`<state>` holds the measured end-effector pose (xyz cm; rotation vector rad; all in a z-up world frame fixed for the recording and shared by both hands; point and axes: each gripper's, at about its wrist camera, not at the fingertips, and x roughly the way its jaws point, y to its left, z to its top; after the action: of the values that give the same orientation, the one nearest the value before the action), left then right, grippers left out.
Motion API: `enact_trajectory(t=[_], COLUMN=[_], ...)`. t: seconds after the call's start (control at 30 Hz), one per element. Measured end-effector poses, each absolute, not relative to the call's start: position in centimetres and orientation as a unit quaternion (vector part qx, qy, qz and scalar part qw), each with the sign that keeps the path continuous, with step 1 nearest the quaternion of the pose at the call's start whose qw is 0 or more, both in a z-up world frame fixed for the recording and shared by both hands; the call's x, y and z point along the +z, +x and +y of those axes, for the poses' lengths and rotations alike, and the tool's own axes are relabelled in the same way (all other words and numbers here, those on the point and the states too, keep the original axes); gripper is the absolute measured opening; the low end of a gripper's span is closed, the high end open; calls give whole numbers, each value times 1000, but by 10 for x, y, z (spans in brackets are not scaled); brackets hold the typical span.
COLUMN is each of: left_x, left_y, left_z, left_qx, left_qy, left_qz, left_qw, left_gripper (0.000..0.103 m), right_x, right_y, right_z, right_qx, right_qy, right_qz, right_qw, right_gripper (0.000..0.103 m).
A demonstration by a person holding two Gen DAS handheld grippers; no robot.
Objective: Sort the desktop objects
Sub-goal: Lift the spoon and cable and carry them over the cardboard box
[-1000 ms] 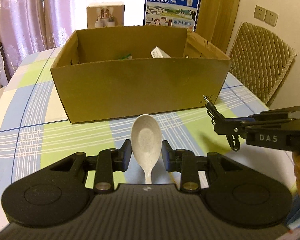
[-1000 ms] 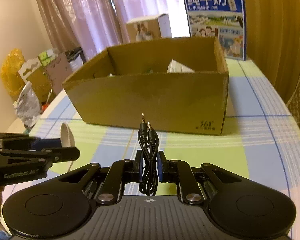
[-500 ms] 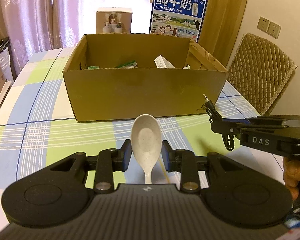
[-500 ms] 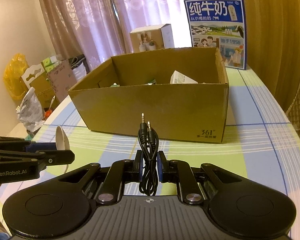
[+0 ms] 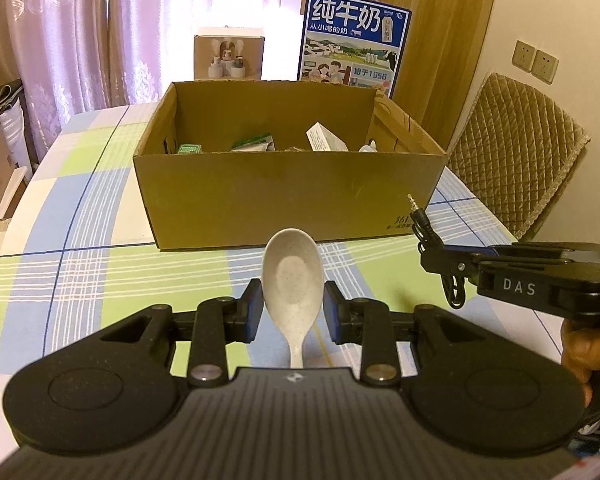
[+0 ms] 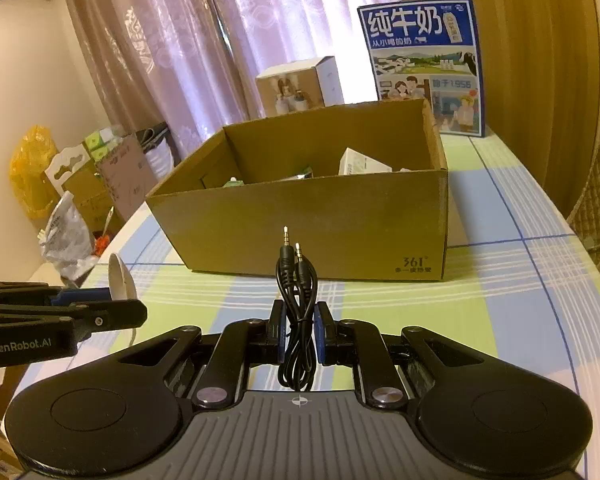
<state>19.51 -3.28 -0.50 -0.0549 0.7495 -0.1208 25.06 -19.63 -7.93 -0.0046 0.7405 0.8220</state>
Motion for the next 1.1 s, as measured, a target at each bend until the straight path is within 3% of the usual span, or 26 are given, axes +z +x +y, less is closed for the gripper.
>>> enact_trajectory(t=[1.1], left_x=[23], left_y=[182], left_z=[-36], left_qx=[-55], left_qy=[-20], left_qz=[352], left_qw=[934], left_gripper=[27], right_x=[-60], right_y=[235], right_z=[-216], right_qx=[377], right_qy=[29], right_qz=[367], right_qw=[850], right_gripper=[11])
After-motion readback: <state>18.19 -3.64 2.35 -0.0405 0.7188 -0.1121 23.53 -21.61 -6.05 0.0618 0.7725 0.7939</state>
